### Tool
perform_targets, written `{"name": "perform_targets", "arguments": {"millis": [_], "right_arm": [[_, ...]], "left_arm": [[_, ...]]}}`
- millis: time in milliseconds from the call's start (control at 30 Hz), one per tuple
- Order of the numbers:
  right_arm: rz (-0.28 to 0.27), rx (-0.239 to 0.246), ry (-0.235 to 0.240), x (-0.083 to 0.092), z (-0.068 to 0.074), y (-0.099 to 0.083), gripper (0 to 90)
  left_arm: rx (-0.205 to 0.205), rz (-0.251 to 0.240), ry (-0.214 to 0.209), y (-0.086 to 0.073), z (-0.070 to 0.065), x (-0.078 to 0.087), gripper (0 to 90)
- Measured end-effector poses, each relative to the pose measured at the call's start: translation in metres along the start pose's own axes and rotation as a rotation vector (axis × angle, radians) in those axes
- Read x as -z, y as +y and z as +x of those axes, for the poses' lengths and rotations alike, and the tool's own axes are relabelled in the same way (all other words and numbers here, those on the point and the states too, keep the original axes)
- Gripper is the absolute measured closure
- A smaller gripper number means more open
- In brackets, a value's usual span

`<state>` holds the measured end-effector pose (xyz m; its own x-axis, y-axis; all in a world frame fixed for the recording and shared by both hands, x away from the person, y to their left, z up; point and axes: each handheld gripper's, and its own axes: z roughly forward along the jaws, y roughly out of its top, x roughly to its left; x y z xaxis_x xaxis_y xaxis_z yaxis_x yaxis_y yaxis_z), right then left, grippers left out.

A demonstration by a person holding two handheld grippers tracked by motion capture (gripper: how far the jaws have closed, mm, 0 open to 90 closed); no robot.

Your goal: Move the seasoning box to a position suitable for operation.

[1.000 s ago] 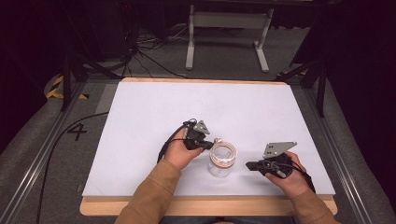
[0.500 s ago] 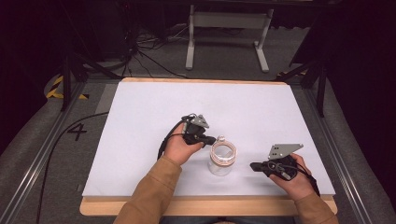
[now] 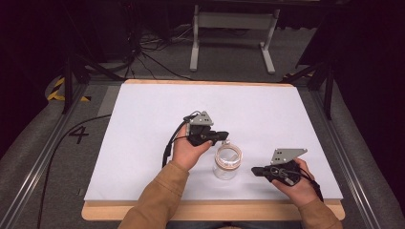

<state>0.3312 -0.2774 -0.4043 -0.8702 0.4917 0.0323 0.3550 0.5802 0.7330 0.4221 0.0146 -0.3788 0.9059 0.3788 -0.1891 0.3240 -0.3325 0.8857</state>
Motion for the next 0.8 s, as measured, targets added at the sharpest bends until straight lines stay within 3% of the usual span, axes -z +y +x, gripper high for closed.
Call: {"name": "perform_targets", "arguments": {"millis": [233, 800], "right_arm": [[-0.06, 0.008, 0.055, -0.004, 0.011, 0.013, 90.0], [-0.118, -0.013, 0.134, -0.009, 0.02, 0.024, 90.0]], "left_arm": [[-0.004, -0.005, 0.028, -0.002, 0.002, -0.002, 90.0], [-0.021, 0.003, -0.007, -0.001, 0.001, -0.001, 89.9]]}}
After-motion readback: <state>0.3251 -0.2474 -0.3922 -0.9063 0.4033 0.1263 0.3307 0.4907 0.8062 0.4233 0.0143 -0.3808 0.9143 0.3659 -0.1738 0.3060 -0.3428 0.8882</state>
